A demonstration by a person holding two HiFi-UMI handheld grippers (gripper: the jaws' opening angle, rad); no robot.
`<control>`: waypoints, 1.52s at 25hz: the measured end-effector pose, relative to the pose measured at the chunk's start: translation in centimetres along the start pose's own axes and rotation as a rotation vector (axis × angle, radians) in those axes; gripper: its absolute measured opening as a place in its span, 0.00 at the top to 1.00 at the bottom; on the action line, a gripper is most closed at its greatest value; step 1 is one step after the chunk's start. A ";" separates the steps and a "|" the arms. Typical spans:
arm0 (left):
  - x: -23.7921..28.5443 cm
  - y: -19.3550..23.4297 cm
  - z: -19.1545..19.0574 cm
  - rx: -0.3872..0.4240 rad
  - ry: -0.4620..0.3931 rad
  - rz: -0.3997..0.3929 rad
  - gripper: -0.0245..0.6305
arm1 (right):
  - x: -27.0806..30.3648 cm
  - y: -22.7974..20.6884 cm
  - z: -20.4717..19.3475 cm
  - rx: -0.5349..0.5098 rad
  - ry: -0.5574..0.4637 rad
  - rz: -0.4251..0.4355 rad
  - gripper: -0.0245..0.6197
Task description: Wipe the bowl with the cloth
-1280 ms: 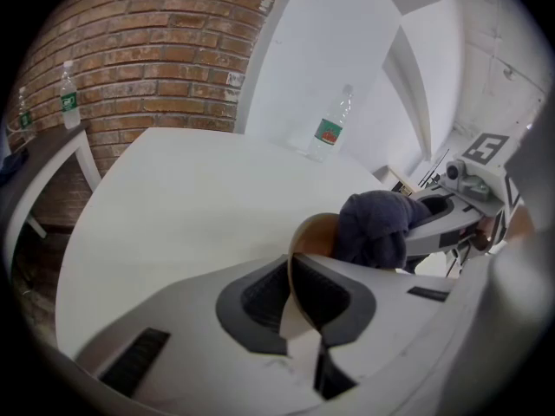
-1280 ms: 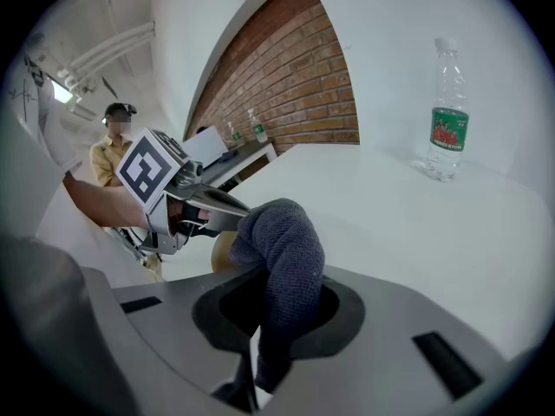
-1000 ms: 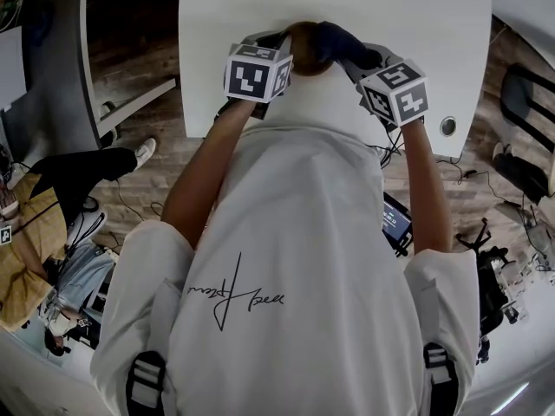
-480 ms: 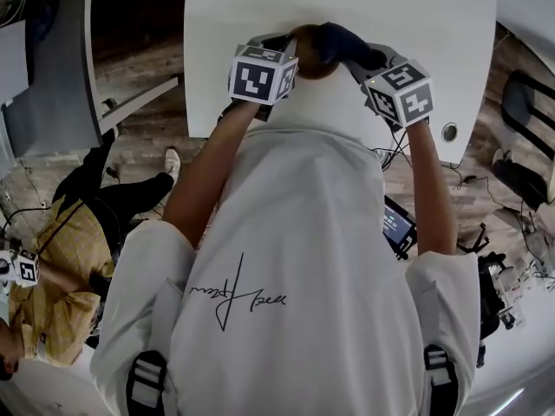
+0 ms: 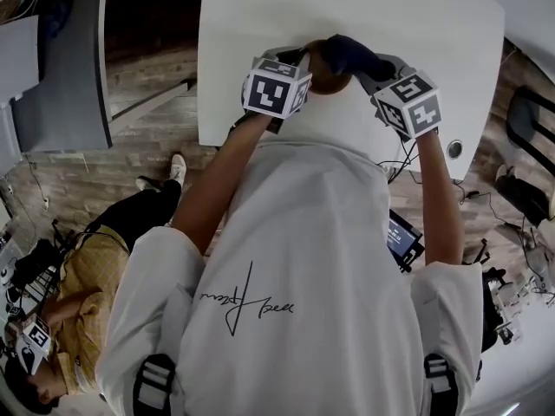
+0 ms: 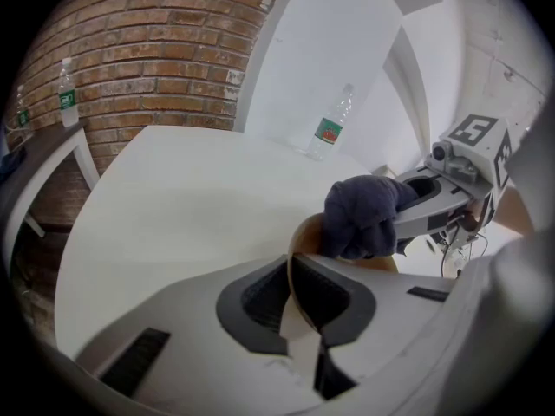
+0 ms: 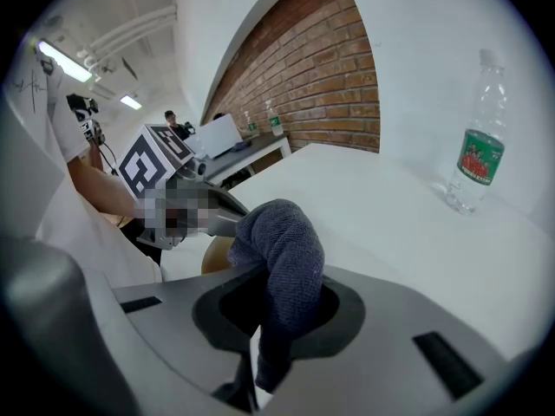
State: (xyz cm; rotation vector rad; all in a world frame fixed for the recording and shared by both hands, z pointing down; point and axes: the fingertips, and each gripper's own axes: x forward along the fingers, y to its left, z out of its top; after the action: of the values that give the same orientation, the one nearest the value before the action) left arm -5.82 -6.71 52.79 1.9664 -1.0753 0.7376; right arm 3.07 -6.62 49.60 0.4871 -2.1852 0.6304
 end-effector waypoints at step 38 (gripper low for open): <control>-0.1 0.2 0.2 -0.028 -0.025 0.013 0.95 | 0.7 -0.1 1.1 0.005 -0.001 0.006 0.91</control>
State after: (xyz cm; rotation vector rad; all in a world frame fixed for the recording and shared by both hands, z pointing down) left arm -5.98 -6.95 52.68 1.9513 -1.1081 0.7026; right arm 2.03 -7.44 49.58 0.4838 -2.1869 0.6391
